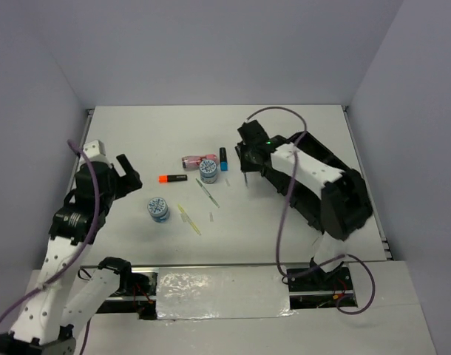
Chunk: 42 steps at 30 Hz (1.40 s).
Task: Sort the stationery into containers
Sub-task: Pick up the pen from the center of the board, then close the pen cap on the pen.
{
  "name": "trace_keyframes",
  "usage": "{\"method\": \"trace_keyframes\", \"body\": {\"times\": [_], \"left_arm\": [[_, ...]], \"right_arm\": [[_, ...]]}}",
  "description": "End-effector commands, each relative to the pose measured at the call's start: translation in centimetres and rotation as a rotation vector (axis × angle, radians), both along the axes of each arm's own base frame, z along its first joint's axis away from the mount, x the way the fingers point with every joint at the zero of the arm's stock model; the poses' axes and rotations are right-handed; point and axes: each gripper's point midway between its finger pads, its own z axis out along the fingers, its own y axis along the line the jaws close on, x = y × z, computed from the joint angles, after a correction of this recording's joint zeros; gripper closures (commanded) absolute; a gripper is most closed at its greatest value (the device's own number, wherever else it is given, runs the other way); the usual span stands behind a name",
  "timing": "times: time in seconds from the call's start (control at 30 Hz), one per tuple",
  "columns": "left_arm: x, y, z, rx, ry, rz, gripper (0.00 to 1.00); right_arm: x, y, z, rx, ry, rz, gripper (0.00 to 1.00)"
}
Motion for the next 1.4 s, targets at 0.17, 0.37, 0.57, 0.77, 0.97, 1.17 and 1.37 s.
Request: {"method": "trace_keyframes", "body": {"times": [0.17, 0.37, 0.57, 0.77, 0.97, 1.17, 1.37], "left_arm": [[5.7, -15.1, 0.2, -0.097, 0.061, -0.168, 0.01], [9.4, -26.9, -3.9, -0.035, 0.171, -0.223, 0.12], [12.9, -31.5, -9.0, 0.035, 0.292, -0.149, 0.42], [14.4, -32.7, -13.2, 0.087, 0.346, -0.073, 0.49], [14.1, -31.2, -16.1, 0.149, 0.386, -0.011, 0.48], [14.8, -30.5, -18.0, 0.127, 0.406, -0.017, 0.49], [15.4, -30.3, -19.6, 0.125, 0.426, -0.035, 0.52]], "right_arm": [[-5.7, -6.1, 13.1, 0.096, -0.289, -0.089, 1.00], [-10.4, -11.4, 14.7, 0.086, -0.381, -0.189, 1.00], [-13.3, -13.7, 16.1, 0.100, -0.430, -0.212, 1.00], [-14.7, -13.6, 16.9, 0.159, -0.457, -0.175, 1.00], [-14.9, -12.8, 16.0, 0.177, -0.447, -0.128, 1.00], [-14.5, -12.1, 15.1, 0.176, -0.427, -0.097, 1.00], [-14.3, -11.6, 14.7, 0.184, -0.419, -0.081, 1.00]]}}
